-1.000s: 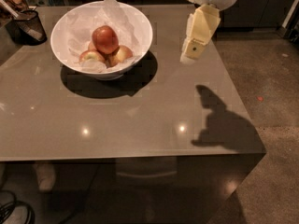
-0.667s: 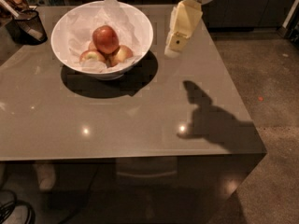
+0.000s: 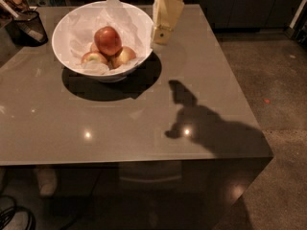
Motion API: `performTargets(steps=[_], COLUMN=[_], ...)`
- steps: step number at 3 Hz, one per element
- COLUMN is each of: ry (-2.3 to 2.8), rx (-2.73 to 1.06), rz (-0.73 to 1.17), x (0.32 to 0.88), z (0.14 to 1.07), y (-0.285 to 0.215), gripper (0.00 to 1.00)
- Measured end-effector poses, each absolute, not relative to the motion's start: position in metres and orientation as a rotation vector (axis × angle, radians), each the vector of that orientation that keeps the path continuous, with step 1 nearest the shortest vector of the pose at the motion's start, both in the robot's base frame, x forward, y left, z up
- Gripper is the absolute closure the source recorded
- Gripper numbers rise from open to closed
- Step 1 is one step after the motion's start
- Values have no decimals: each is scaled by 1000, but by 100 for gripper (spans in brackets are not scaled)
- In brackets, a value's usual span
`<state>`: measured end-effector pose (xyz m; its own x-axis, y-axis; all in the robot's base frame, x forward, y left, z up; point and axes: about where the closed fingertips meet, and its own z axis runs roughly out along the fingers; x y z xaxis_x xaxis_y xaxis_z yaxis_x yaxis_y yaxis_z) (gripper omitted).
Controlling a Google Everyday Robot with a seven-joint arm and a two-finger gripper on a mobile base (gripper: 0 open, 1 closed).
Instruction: Pick apple from white bowl
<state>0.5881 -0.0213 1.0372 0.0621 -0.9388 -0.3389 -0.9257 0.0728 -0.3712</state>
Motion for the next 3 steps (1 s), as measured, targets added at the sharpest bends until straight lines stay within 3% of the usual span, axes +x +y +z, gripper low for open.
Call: performTargets(steps=[2, 3], ry=[1769, 1753], rx=[-1917, -1910], rz=[23, 25], x=[630, 633], z=[1032, 1036], y=[40, 47], gripper=[0, 0])
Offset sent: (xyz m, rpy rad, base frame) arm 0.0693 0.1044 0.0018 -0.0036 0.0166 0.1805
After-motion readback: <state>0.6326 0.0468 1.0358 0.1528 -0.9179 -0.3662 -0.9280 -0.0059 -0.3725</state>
